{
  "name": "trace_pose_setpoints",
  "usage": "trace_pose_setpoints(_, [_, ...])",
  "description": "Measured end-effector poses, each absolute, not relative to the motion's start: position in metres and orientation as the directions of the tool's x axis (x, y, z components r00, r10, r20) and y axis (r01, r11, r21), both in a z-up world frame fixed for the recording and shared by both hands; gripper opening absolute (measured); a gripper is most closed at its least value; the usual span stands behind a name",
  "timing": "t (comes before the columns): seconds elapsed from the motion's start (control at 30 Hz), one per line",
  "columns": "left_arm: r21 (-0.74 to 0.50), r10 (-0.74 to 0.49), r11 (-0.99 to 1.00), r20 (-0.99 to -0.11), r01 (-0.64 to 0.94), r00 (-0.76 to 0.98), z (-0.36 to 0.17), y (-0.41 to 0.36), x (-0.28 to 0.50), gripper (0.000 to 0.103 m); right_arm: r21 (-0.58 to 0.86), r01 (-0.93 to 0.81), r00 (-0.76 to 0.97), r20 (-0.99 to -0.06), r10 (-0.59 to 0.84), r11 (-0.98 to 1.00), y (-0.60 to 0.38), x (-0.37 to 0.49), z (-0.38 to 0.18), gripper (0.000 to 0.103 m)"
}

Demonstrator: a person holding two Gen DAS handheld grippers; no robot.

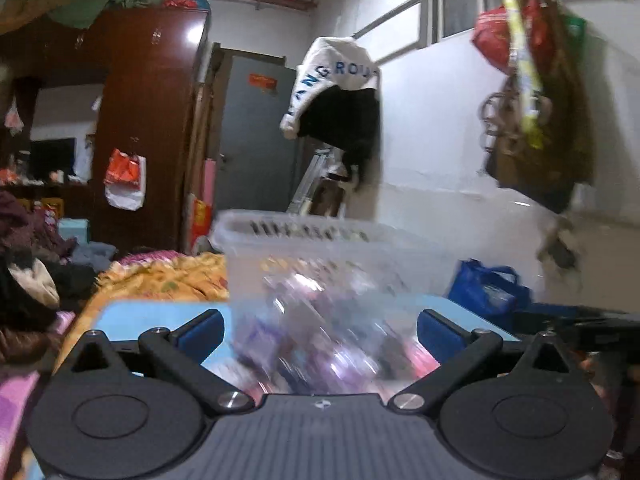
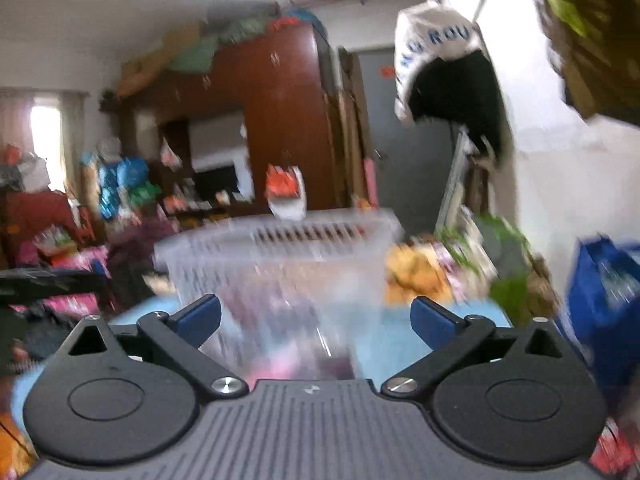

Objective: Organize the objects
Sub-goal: 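Grasp the white THANK YOU box with the left gripper while the right grasps the red bagged ball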

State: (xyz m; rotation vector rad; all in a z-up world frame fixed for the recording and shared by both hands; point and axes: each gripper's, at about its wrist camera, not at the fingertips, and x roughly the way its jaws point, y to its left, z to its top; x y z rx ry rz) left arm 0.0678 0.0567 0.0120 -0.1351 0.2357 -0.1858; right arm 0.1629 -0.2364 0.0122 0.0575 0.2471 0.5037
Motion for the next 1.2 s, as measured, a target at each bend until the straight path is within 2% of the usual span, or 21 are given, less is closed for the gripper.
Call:
trace_pose_setpoints(0.07, [-0.178,-0.233,0.965,-0.228,0.195,0.945,0.008,0.049,0.059,0.103,0.138,-0.509,0.820,-0.220,0.528,0.849,-0.245,0.152,-0.001,0.099])
trace_pose_setpoints(0.1, [-0.173,-0.248,0.962,-0.237,0.210,0.939,0.007,0.042,0.057,0.103,0.138,-0.515,0.812,-0.235,0.534,0.846,-0.244,0.154,-0.001,0.089])
trace_pose_setpoints(0.17, [-0.132,-0.250,0.966,-0.261,0.222,0.933,0.005,0.027,0.056,0.103,0.107,-0.507,0.812,-0.273,0.515,0.855,-0.239,0.152,-0.006,0.076])
trace_pose_setpoints(0.3, [-0.060,-0.210,0.978,-0.313,0.201,0.926,-0.005,0.003,0.063,0.103,0.062,-0.527,0.791,-0.328,0.516,0.848,-0.223,0.154,-0.014,0.071])
trace_pose_setpoints(0.47, [-0.037,-0.198,0.979,-0.361,0.198,0.911,-0.021,-0.011,0.072,0.103,0.031,-0.473,0.817,-0.358,0.452,0.880,-0.216,0.163,-0.018,0.069])
trace_pose_setpoints(0.57, [-0.001,-0.168,0.983,-0.388,0.182,0.906,-0.027,-0.018,0.078,0.103,-0.008,-0.446,0.834,-0.367,0.412,0.895,-0.212,0.165,-0.020,0.065])
trace_pose_setpoints(0.6, [0.020,-0.150,0.985,-0.386,0.171,0.910,-0.029,-0.021,0.079,0.103,-0.015,-0.442,0.836,-0.371,0.405,0.897,-0.212,0.165,-0.021,0.059])
trace_pose_setpoints(0.63, [0.033,-0.135,0.987,-0.378,0.159,0.916,-0.030,-0.022,0.078,0.101,-0.013,-0.443,0.835,-0.369,0.408,0.896,-0.213,0.165,-0.021,0.056])
trace_pose_setpoints(0.7, [0.034,-0.128,0.988,-0.354,0.150,0.927,-0.029,-0.023,0.076,0.084,0.002,-0.449,0.830,-0.371,0.417,0.894,-0.215,0.167,-0.021,0.046])
trace_pose_setpoints(0.73, [0.029,-0.133,0.988,-0.340,0.151,0.931,-0.028,-0.022,0.075,0.078,0.008,-0.453,0.827,-0.370,0.423,0.892,-0.216,0.167,-0.022,0.046])
trace_pose_setpoints(1.2, [-0.016,-0.138,0.990,-0.170,0.138,0.976,-0.001,0.011,0.052,0.078,0.084,-0.473,0.841,-0.254,0.478,0.877,-0.233,0.152,-0.005,0.045])
